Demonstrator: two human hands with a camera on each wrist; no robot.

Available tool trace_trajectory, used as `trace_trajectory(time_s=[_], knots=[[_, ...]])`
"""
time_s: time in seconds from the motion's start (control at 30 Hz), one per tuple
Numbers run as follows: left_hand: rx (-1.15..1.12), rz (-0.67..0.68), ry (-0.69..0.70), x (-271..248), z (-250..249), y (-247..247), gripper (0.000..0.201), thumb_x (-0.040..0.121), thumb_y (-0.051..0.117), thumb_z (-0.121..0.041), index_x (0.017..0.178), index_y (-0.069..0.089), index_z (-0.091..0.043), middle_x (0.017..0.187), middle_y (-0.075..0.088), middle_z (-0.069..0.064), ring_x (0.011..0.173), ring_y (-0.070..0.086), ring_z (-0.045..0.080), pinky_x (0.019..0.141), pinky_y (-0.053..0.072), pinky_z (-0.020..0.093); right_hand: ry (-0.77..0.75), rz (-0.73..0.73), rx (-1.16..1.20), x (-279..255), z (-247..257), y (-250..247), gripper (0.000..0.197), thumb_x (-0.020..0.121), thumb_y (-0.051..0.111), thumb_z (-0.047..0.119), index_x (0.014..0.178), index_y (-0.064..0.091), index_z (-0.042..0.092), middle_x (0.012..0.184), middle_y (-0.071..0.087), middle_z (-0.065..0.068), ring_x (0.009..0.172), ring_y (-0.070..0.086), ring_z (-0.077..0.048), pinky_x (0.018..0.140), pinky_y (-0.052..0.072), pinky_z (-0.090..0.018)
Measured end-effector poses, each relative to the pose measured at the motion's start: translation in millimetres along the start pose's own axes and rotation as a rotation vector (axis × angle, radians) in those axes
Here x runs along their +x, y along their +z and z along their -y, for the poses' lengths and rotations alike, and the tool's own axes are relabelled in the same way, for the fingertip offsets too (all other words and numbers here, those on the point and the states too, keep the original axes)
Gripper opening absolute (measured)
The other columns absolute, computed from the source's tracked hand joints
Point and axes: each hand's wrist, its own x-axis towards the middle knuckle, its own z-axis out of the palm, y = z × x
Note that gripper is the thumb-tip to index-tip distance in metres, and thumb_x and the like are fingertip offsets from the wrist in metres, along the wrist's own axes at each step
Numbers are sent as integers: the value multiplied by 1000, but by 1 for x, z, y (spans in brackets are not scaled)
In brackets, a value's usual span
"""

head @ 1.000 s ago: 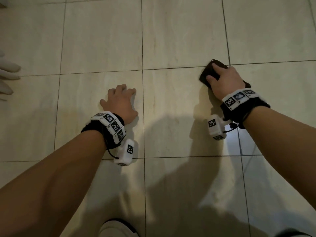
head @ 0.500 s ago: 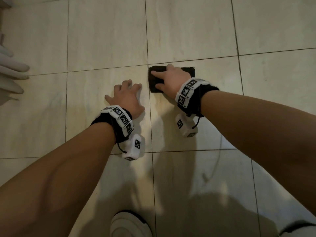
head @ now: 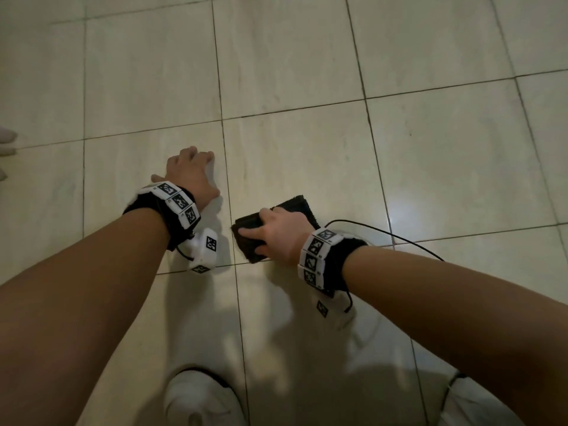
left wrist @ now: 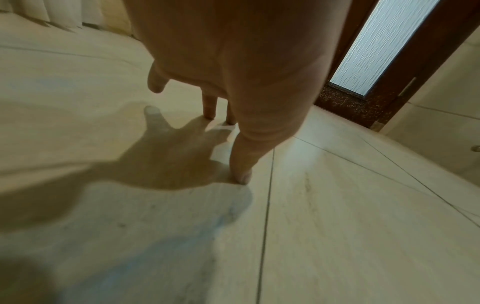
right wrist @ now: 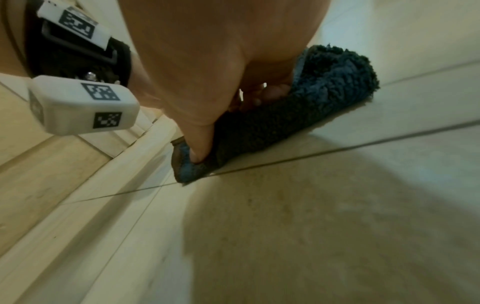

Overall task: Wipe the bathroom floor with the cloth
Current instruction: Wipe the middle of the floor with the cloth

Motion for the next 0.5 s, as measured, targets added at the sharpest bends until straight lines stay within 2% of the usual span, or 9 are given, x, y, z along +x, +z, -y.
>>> trace_trajectory(time_s=[0.13,0.23,0.3,0.37,0.5], knots=[[-12,9,29,-1,0,0,76,83,71,-30,148,31,-30,157,20,4,142,23,32,109,28,63,25,1,22,-23,-17,1,51,101,46,45,149,30,47,123,46,-4,114,46,-24,66,39,-33],[-64,-14,69,-2,0,1,76,85,70,-23,151,31,-22,160,17,11,143,21,36,117,22,49,85,-24,61,-46,-40,4,50,99,48,46,146,33,50,119,47,-3,114,47,-23,70,42,-33],[-65,-37,87,-3,1,2,75,85,70,-20,151,33,-18,159,19,14,142,24,38,116,20,42,132,-42,91,-63,-58,7,49,98,50,46,145,35,52,116,47,-1,112,48,-22,72,43,-33],[-61,-38,83,-2,1,2,77,84,71,-22,151,33,-19,159,20,14,141,24,37,116,21,41,192,-63,104,-79,-76,9,50,97,51,47,145,36,53,115,47,0,113,49,-21,72,40,-31],[-32,-17,74,0,0,1,78,83,71,-26,151,32,-21,159,19,12,141,25,38,116,25,43,383,-132,175,-109,-115,8,50,97,51,49,144,37,53,108,43,6,112,50,-20,81,43,-33]])
